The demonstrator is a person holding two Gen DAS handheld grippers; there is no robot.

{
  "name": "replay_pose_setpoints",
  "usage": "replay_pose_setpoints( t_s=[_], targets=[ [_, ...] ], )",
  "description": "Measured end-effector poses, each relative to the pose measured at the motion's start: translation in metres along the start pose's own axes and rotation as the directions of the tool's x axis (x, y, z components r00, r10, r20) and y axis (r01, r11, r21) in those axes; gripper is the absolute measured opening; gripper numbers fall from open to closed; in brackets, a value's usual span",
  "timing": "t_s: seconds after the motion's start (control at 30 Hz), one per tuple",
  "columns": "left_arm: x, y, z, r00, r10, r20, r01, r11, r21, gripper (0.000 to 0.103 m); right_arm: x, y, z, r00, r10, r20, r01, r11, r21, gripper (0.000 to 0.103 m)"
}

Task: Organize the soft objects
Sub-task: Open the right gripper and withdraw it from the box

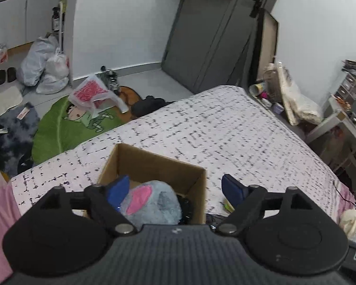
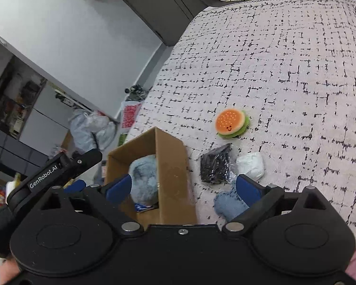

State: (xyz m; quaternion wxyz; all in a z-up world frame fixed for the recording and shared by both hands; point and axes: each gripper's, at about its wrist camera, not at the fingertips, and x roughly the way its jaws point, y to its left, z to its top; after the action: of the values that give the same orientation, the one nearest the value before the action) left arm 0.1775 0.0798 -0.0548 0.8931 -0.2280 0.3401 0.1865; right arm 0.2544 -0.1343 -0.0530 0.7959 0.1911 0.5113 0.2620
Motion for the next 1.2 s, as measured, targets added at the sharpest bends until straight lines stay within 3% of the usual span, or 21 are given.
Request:
replay_pose_setpoints(
  t_s=[0.1, 0.17, 0.3, 0.7, 1.2],
  targets=[
    [-0.005, -0.007, 0.0, 0.999, -0.024, -0.044, 0.024, 1.0, 0.0, 0.088, -0.011, 0.001, -0.001, 1.0, -0.005, 0.02, 0.006, 1.0, -0.02, 0.097],
    [-0.009, -0.014, -0.001, 0.999, 0.0, -0.054, 0.0, 1.0, 0.007, 0.088, -0.018, 0.002, -0.001, 1.0, 0.0, 0.028, 0.001, 1.0, -0.027, 0.099],
    [-0.02, -0.027, -0.007, 0.999, 0.033, -0.03, -0.031, 0.998, 0.047, 0.092, -0.032, -0.005, -0.001, 0.998, 0.056, 0.021, -0.056, 0.998, 0.005, 0.101],
    [-0.042, -0.063, -0.023, 0.998, 0.049, -0.033, -0.044, 0.991, 0.124, 0.096, -0.074, -0.029, 0.002, 0.992, 0.07, 0.104, -0.074, 0.997, 0.034, 0.103],
    [-0.053, -0.103, -0.05, 0.998, 0.035, -0.05, -0.027, 0.987, 0.159, 0.096, -0.092, -0.069, 0.002, 0.991, 0.073, 0.114, -0.085, 0.991, 0.107, 0.103]
  ],
)
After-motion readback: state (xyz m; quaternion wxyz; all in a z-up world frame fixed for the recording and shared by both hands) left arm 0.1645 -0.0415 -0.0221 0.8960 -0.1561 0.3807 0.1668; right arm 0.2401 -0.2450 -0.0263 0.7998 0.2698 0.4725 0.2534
